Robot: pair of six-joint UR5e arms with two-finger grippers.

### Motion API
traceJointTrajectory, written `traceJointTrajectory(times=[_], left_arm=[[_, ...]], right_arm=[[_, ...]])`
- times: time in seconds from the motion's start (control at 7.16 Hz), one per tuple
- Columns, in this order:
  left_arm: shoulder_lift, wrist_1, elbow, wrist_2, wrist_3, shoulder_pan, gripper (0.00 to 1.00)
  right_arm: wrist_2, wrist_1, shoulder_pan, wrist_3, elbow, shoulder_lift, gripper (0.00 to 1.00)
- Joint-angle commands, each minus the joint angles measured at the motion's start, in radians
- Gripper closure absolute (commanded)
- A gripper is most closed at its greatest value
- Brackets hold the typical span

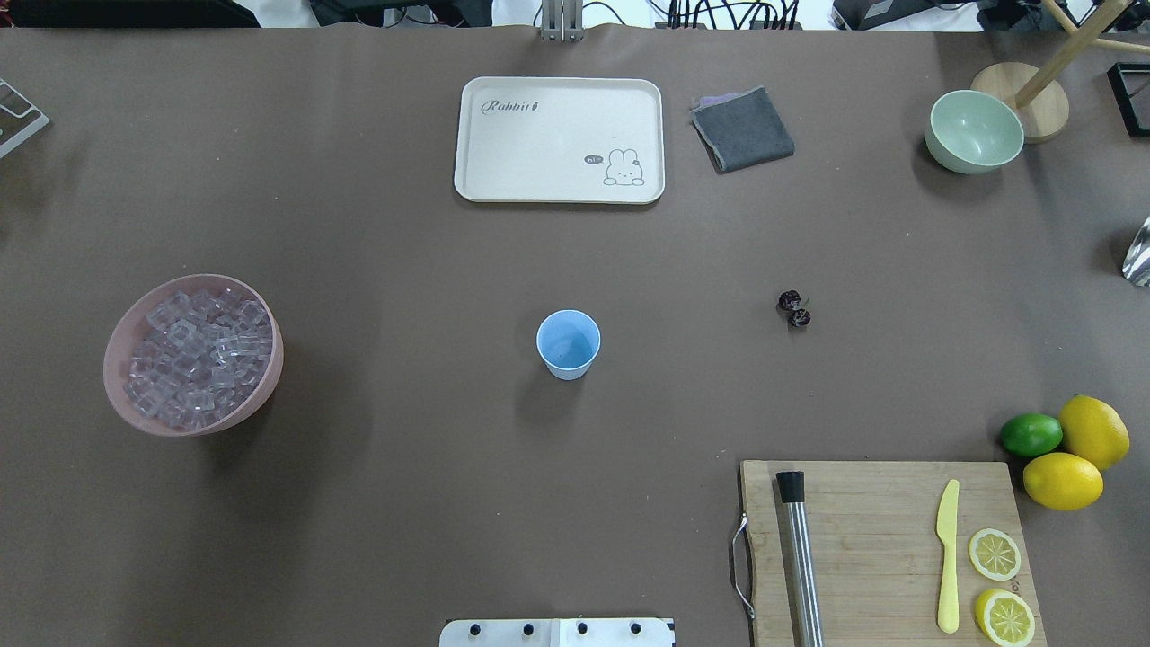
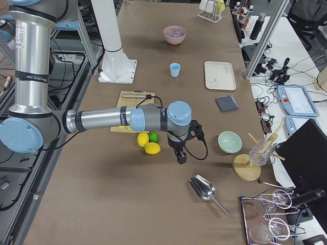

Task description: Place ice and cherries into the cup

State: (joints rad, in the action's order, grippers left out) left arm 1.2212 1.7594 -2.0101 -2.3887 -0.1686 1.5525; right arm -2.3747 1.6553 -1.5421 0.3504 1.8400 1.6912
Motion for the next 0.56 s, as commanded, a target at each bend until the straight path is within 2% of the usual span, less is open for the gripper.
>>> traceJointTrajectory(times=[0.0, 0.14, 0.42], left_arm=[[0.007, 0.002, -0.003, 0.0, -0.008, -0.011, 0.02], [0.021, 0.018, -0.019, 0.002, -0.11, -0.047, 0.02], [0.021, 0.093, -0.035, 0.006, -0.147, -0.121, 0.03]], right_arm=[[-0.008, 0.0, 0.0, -0.001, 0.016, 0.016, 0.0], [-0.005, 0.0, 0.0, -0.001, 0.016, 0.016, 0.0], [-0.008, 0.0, 0.0, -0.001, 0.016, 0.016, 0.0]])
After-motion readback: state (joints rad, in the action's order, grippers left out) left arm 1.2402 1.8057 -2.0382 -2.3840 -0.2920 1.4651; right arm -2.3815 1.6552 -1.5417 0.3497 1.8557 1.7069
